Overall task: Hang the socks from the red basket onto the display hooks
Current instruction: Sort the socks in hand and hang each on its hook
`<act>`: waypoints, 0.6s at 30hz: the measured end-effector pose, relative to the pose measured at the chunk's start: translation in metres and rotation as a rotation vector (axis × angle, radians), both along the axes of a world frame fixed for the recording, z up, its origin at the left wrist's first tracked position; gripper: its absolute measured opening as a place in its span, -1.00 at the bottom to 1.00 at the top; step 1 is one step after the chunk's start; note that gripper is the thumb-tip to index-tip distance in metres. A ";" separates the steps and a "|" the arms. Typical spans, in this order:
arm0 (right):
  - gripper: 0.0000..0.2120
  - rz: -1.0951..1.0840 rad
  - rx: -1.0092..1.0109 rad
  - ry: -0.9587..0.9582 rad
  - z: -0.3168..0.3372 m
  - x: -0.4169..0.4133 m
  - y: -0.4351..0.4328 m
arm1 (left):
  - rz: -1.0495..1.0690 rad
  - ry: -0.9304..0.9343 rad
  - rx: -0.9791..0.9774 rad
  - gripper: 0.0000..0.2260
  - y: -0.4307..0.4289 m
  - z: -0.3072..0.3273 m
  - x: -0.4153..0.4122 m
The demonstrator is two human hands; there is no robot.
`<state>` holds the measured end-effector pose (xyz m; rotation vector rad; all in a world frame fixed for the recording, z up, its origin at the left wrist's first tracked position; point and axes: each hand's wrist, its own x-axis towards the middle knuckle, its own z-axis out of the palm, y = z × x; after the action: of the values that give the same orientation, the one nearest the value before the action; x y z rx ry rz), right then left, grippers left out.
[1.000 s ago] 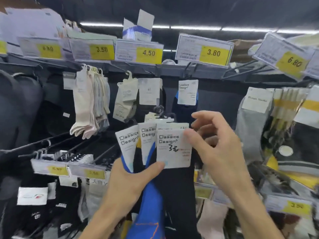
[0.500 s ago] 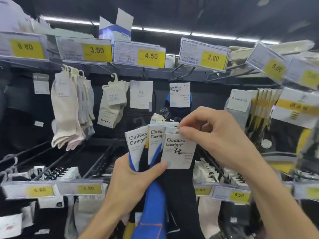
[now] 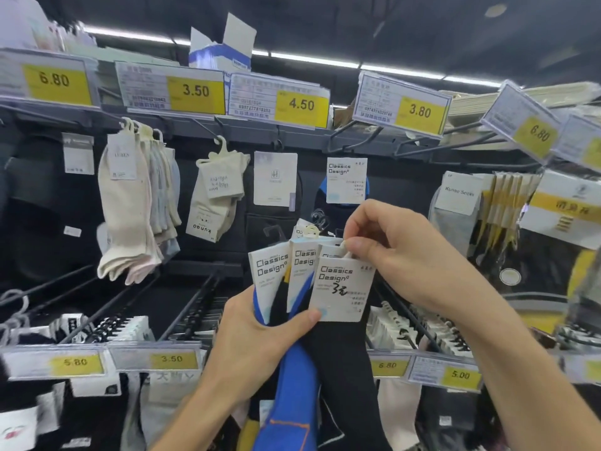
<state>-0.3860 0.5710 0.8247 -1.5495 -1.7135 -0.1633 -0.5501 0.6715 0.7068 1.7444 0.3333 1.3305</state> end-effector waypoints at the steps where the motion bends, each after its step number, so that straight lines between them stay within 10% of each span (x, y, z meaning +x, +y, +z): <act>1: -0.83 0.025 0.009 0.026 0.000 0.000 0.001 | 0.000 -0.002 0.001 -0.64 0.001 0.000 -0.001; 18: -0.88 0.153 0.012 0.195 0.000 -0.001 -0.001 | -0.057 -0.025 0.009 -0.64 0.005 -0.003 -0.011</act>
<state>-0.3868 0.5702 0.8248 -1.3717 -1.6645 0.0541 -0.5607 0.6765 0.7033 1.7308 0.2613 1.3140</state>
